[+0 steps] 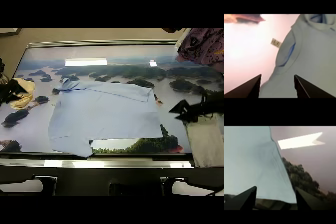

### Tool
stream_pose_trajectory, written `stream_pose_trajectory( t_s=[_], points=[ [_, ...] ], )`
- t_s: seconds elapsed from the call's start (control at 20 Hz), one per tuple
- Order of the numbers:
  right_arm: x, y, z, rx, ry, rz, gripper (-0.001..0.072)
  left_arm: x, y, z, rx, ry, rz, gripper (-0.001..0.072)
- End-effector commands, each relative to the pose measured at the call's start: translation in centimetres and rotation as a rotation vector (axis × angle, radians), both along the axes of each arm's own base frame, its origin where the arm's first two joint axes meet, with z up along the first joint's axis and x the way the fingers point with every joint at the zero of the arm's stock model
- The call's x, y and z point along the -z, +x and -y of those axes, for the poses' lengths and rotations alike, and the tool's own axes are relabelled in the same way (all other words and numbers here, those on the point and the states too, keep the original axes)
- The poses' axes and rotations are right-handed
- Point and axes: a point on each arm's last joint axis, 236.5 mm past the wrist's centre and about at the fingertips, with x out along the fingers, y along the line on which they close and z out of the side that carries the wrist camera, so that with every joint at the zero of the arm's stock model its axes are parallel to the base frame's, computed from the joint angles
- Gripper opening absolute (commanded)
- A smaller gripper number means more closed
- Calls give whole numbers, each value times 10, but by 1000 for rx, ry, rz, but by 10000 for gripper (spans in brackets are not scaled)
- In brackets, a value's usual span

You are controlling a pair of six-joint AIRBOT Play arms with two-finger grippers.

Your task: Fold the clothes and pants, and hang the long-sleeved shirts on hangers.

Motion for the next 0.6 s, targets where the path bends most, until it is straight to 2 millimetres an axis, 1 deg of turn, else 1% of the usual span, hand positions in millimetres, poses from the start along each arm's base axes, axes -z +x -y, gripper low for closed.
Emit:
stream_pose_trajectory(
  t_s=[0.0, 0.1, 0.2, 0.3, 0.4, 0.55],
  points=[
    [39, -63, -22, -6, 75, -93, 550, 22, -57, -11, -115, -14, -26, 478],
    [55, -75, -28, -15, 76, -107, 549, 33, -74, -12, -155, -16, -31, 477],
    [64, -79, -29, -11, 65, -104, 549, 41, -81, -10, -162, -26, -47, 476],
    [69, -82, -31, -11, 68, -102, 549, 42, -81, -10, -164, -25, -47, 476],
    [73, -85, -41, -16, 90, -96, 548, 42, -81, -10, -164, -25, -46, 477],
    [86, -87, -58, -68, 65, -99, 547, 42, -81, -10, -164, -25, -47, 477]
  ],
)
